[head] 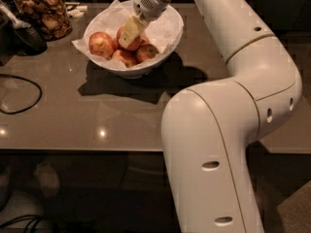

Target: Pick apple from white bowl

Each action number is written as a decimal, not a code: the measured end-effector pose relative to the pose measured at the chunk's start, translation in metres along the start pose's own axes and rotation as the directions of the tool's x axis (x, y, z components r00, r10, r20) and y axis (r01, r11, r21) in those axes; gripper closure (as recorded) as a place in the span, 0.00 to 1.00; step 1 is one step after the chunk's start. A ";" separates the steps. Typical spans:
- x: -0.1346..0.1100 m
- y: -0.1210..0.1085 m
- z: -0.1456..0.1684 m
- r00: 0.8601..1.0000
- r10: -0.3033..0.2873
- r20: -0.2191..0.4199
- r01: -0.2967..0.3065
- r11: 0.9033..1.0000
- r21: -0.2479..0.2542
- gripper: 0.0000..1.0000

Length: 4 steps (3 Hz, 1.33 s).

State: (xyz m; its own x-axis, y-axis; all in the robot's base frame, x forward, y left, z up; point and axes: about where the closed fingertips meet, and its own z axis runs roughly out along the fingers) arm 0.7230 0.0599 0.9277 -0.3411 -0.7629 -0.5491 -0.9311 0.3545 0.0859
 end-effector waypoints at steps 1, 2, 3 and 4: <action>-0.014 0.000 -0.013 1.000 -0.018 0.018 0.018 0.999 0.048 1.00; -0.022 0.001 -0.022 0.999 -0.034 0.026 0.032 0.997 0.077 1.00; -0.028 0.003 -0.032 0.998 -0.044 0.042 0.040 0.995 0.095 1.00; -0.035 0.012 -0.049 0.995 -0.068 0.075 0.060 0.993 0.101 1.00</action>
Offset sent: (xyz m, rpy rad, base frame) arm -0.0015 0.0003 0.0523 -0.0171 -0.1221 -0.0205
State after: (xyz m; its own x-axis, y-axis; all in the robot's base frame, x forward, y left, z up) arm 0.7176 0.0640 0.9887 -0.2666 -0.7425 -0.6146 -0.9320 0.3610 -0.0318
